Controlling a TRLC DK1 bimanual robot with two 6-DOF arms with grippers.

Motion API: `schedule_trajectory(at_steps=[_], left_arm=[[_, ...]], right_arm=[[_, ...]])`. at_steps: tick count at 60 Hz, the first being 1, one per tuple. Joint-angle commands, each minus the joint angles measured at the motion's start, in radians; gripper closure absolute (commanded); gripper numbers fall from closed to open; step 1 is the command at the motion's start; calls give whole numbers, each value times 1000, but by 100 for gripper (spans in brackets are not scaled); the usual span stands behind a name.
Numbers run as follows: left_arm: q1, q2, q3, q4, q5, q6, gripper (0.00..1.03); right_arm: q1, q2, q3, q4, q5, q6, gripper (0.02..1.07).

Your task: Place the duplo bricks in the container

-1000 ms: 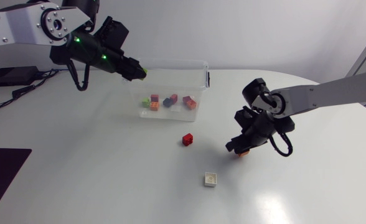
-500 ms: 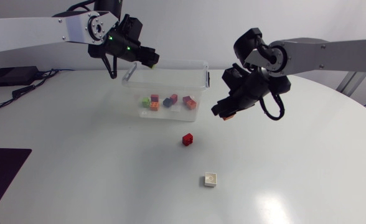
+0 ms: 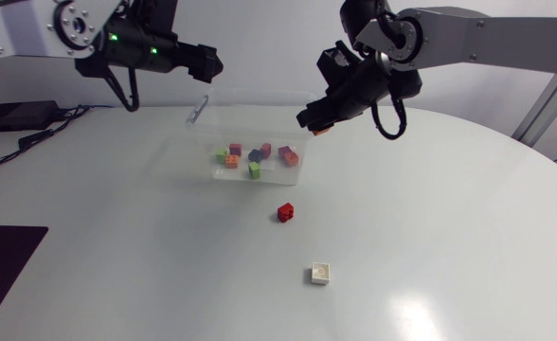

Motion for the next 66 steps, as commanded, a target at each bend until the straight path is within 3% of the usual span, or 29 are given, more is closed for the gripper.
schedule_trajectory(at_steps=[1, 18, 28, 31, 33, 34, 36, 39, 42, 51, 66], left_arm=[[-4, -106, -109, -32, 46, 64, 4], [-35, -281, -381, -64, 146, 196, 4], [-112, -296, -502, -70, 171, 266, 4], [-136, -278, -517, -70, 169, 272, 4], [-153, -258, -522, -70, 169, 277, 4], [-167, -242, -523, -68, 169, 278, 4], [-176, -219, -520, -68, 169, 278, 4], [-188, -189, -513, -67, 169, 277, 4], [-201, -150, -497, -67, 168, 277, 4], [-239, -23, -428, -68, 125, 263, 4], [-306, 167, -269, -85, 54, 209, 5]], right_arm=[[13, 61, 68, 23, -6, 20, 74], [22, 162, 191, 106, -25, 19, 74], [39, 240, 251, 173, -23, 14, 72], [46, 263, 266, 191, -14, 14, 63], [54, 280, 280, 199, -3, 8, 50], [60, 299, 298, 202, 15, 5, 33], [65, 319, 323, 202, 38, 2, 16], [66, 335, 353, 201, 50, -1, 7], [66, 326, 358, 199, 50, 0, 6], [50, 153, 195, 250, 50, -1, 6], [13, -205, -223, 310, 32, -29, 6]])
